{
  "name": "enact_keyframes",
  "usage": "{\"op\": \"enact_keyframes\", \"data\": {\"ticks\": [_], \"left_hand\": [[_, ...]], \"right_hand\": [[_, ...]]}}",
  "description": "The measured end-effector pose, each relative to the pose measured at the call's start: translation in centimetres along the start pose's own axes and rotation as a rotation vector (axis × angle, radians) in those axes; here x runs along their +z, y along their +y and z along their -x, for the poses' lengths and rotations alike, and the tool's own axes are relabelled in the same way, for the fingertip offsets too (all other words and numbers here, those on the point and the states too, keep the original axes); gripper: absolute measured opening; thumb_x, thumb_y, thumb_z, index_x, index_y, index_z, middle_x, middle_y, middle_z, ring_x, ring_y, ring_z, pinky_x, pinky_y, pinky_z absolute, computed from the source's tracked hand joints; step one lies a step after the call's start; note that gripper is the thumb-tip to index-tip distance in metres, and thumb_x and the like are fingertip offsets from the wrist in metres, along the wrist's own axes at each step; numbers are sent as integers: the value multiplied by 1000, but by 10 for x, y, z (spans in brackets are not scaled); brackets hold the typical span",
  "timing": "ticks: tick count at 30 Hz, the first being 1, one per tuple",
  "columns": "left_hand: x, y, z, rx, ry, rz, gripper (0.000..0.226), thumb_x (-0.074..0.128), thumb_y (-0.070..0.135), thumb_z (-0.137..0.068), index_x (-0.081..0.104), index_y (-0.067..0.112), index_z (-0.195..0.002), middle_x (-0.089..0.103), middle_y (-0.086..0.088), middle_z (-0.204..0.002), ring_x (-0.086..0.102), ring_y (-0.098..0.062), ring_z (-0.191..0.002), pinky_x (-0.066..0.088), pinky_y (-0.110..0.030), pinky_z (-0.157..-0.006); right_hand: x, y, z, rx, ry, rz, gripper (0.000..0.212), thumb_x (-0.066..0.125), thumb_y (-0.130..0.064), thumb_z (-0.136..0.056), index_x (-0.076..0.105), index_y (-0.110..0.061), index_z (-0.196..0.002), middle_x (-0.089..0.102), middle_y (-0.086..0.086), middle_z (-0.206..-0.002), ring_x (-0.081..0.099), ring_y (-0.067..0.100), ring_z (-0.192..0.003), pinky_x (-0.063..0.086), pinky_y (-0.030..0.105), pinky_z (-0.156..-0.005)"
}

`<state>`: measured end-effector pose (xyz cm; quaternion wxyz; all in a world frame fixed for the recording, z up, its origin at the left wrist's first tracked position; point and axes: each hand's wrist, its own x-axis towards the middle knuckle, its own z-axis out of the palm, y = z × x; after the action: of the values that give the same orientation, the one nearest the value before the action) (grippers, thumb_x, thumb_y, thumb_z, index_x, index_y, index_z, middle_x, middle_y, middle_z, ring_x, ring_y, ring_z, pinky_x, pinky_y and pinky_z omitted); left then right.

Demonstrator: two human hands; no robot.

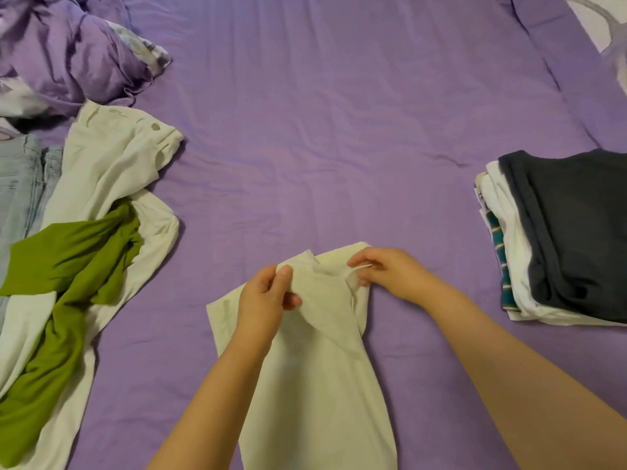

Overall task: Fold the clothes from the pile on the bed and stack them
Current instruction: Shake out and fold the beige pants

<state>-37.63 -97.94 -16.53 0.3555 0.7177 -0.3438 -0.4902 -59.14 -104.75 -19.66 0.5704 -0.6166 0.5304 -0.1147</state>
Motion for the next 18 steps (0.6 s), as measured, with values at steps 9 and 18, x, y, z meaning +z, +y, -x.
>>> {"op": "enact_keyframes", "data": {"ticks": [9, 18], "left_hand": [[9, -4, -6, 17, -18, 39, 23, 50, 26, -98, 66, 11, -93, 69, -6, -88, 64, -8, -75, 54, -18, -68], [15, -8, -9, 34, 60, 74, 16, 53, 28, -97, 67, 21, -95, 70, 7, -91, 65, -11, -88, 54, -26, -77]], "right_hand": [[5, -21, 1, 22, -109, -27, 38, 47, 0, -84, 63, -23, -110, 62, -11, -100, 54, -7, -52, 43, 13, -50], [-16, 6, 17, -4, -64, 135, 28, 72, -38, -82, 53, -20, -72, 44, -10, -65, 38, 1, -55, 33, 16, -55]]}}
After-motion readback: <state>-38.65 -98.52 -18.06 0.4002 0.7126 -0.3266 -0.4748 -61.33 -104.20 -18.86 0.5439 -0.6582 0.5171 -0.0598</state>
